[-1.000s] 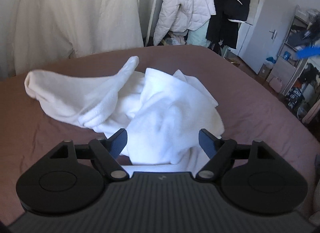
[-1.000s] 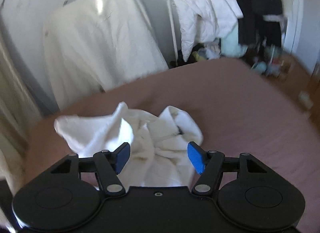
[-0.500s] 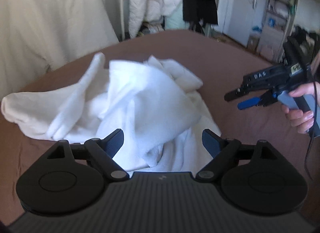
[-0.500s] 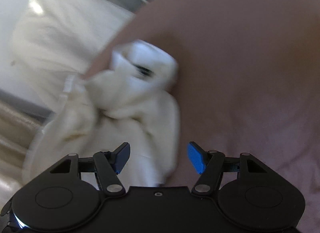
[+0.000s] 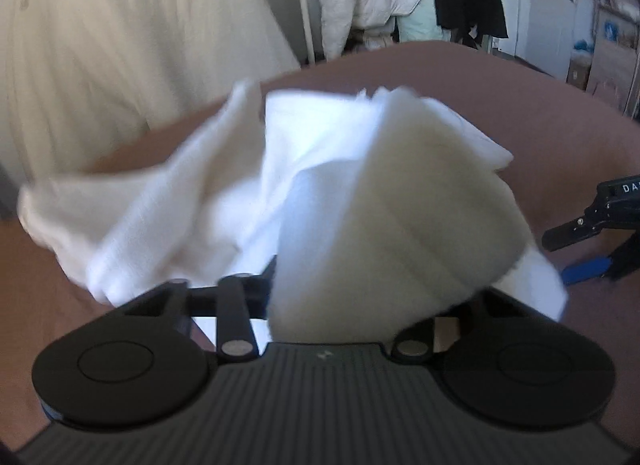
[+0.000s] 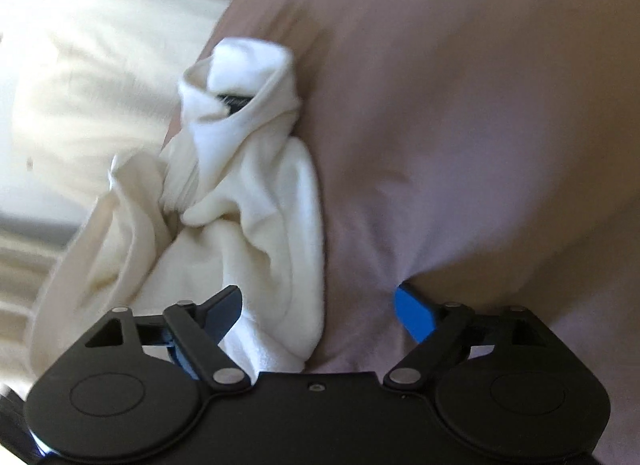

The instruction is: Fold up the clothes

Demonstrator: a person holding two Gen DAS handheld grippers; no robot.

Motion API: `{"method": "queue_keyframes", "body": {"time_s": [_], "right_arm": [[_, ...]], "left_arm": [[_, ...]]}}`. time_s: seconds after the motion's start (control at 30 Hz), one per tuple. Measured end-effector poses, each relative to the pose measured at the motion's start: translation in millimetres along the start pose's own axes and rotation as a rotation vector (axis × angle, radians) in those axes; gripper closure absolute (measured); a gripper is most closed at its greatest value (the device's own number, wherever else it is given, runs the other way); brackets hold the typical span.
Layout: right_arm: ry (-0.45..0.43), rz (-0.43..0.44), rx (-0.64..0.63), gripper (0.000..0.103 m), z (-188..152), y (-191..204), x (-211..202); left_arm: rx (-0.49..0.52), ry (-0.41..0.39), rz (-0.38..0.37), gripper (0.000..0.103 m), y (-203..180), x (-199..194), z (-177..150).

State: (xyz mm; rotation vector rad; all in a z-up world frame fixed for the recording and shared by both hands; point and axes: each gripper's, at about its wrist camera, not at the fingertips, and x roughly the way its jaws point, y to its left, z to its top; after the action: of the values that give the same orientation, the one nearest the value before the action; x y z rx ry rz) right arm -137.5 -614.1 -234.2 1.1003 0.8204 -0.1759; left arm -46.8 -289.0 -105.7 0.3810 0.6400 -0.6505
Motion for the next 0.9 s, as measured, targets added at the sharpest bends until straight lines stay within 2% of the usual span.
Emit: {"method": "queue_keyframes", "body": {"time_s": [0.03, 0.1, 0.2, 0.27, 0.3, 0.33, 0.37, 0.47, 0.53, 0.6, 0.63, 0.7, 0.77, 0.8, 0.9], "right_arm": [[-0.006, 0.001, -0.02, 0.015, -0.7, 3.2, 2.7], [-0.018, 0.003, -0.059, 0.015, -2.1, 9.6, 8.2], [-0.074, -0.016, -0.083, 0.015, -2.1, 18.5, 14.4], [-0.097, -0.065, -0.167, 0.036, -5.1, 31.7, 16.7], [-0.096, -0.101, -0.232, 0.063, -7.6, 38.9, 18.4], [-0.094, -0.138, -0.297, 0.095, -10.3, 46.2, 20.2], [-0.092, -0.139, -0.331, 0.101, -12.0, 50.9, 20.2], [-0.099, -0.18, -0.328, 0.101, -6.8, 62.5, 15.1], [-0.178, -0.246, -0.447, 0.101, -8.6, 81.0, 3.2], [-0.251, -0.278, -0.483, 0.101, -3.6, 92.0, -15.3], [-0.287, -0.294, -0.499, 0.102, -1.0, 97.3, -24.7], [-0.346, -0.277, -0.438, 0.103, 7.2, 96.1, -45.6], [-0.445, -0.374, -0.504, 0.103, 11.1, 102.6, -67.0], [-0.491, -0.392, -0.518, 0.103, 14.7, 104.3, -82.3], [-0.575, -0.332, -0.449, 0.103, 36.7, 99.4, -118.7]], "left_arm": [[-0.012, 0.002, 0.004, 0.077, 0.7, -0.9, 1.8], [-0.03, 0.007, 0.022, 0.08, 1.3, -1.8, 4.4], [0.043, -0.028, 0.114, 0.083, -5.0, -6.2, 5.2], [0.035, -0.048, 0.163, 0.084, -0.6, -11.2, 8.4], [0.001, -0.051, 0.175, 0.084, 6.4, -14.6, 11.3], [-0.02, -0.054, 0.189, 0.084, 12.8, -17.9, 13.5], [-0.041, -0.056, 0.202, 0.084, 19.3, -21.2, 15.8], [0.001, -0.055, 0.261, 0.084, 23.6, -27.4, 19.7], [0.03, -0.07, 0.318, 0.088, 21.2, -34.8, 20.7], [0.053, -0.119, 0.394, 0.088, 22.8, -48.7, 23.6], [0.031, -0.143, 0.394, 0.089, 28.4, -58.4, 26.4], [-0.048, -0.166, 0.385, 0.089, 42.9, -73.8, 34.3], [-0.137, -0.182, 0.366, 0.09, 60.2, -85.9, 37.8], [-0.165, -0.187, 0.365, 0.09, 67.5, -89.3, 36.9], [-0.21, -0.206, 0.382, 0.09, 84.5, -99.7, 33.2]]}}
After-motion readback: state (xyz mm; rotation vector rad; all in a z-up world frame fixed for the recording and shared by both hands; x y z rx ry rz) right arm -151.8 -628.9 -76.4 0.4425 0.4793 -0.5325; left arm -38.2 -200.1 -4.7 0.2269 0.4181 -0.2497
